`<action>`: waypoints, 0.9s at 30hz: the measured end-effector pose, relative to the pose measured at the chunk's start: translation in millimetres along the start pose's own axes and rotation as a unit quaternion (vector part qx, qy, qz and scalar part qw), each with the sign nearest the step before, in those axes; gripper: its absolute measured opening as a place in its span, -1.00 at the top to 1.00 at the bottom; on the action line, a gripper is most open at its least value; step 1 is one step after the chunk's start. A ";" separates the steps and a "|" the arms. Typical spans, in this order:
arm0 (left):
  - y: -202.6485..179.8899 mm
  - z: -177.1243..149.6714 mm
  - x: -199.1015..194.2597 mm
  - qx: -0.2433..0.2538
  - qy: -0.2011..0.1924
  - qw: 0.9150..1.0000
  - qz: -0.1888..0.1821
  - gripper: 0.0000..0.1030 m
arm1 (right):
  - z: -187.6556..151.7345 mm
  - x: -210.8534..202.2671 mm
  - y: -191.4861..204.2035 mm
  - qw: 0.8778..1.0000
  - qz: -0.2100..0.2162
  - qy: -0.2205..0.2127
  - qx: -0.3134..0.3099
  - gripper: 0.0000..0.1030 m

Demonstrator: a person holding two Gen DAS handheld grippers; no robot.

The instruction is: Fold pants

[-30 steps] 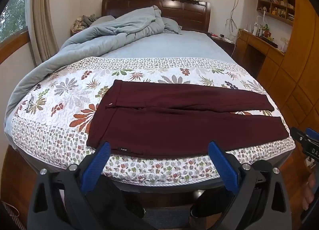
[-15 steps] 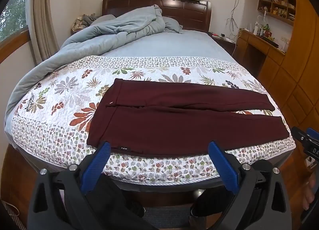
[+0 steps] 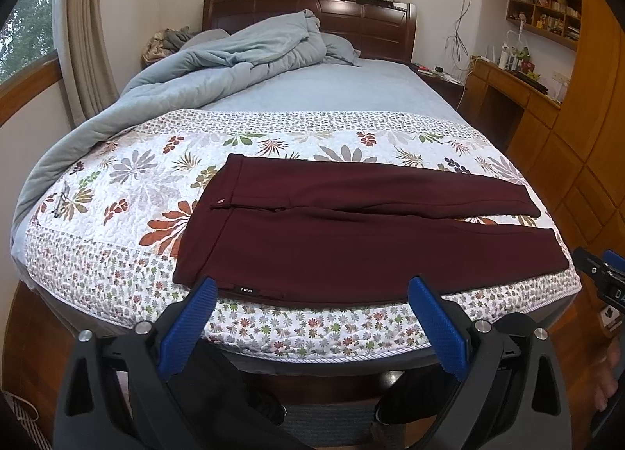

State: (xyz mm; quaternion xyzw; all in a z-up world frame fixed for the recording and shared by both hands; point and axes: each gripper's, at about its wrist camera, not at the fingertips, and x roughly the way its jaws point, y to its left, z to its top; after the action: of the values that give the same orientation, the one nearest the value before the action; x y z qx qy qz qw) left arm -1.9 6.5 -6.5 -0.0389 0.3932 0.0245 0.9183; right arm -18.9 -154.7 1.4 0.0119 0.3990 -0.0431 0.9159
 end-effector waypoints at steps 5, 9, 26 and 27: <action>-1.5 0.7 -1.0 0.000 0.000 1.000 0.002 -0.92 | -0.3 0.0 -0.2 1.000 0.000 0.000 0.000 -0.95; -1.8 1.0 -1.6 0.000 0.000 1.000 0.003 -0.92 | -0.5 -0.3 -0.1 1.000 0.001 0.000 0.000 -0.95; -1.2 4.4 -5.6 -0.002 -0.004 1.000 0.004 -0.92 | 6.0 -1.8 5.4 1.000 0.004 -0.004 -0.005 -0.95; -1.2 4.4 -5.6 -0.002 -0.004 1.000 0.004 -0.92 | 6.1 -1.8 5.5 1.000 0.004 -0.003 -0.005 -0.95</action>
State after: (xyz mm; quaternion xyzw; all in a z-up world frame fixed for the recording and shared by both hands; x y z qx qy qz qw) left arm -2.5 5.7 0.6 -0.0392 0.3898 0.0293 0.9196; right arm -15.2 -149.4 6.8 0.0088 0.3961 -0.0375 0.9174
